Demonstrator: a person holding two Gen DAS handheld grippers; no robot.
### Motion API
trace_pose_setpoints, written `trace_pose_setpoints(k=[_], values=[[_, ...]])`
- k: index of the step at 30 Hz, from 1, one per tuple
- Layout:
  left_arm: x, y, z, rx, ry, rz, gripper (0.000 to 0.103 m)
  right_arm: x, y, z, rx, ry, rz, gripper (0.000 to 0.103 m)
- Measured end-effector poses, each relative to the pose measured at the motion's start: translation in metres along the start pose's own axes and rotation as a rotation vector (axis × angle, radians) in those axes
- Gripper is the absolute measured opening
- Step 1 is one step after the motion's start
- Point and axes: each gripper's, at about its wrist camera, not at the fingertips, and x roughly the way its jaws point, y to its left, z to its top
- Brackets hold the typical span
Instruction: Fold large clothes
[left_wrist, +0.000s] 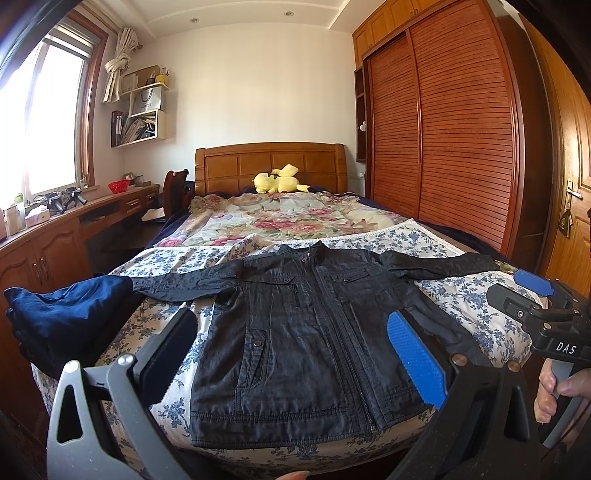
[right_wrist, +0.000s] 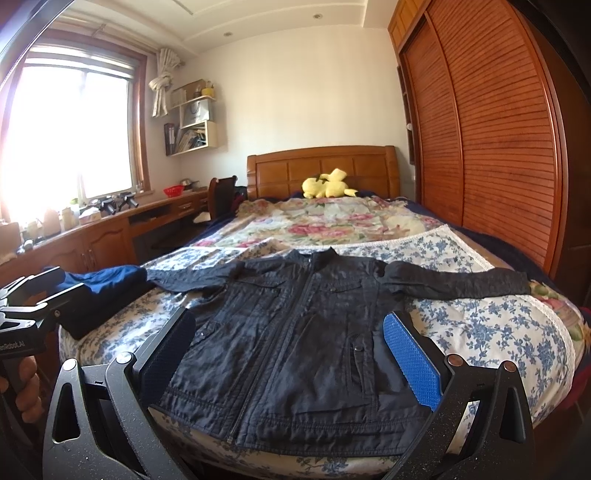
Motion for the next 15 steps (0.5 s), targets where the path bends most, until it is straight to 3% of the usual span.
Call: trace_pose_setpoints(k=[15], values=[[0.06, 0.036, -0.033, -0.054, 0.105, 0.045, 0.103, 0.061, 0.001, -0.024, -0.038, 0.106, 0.056, 0.103]])
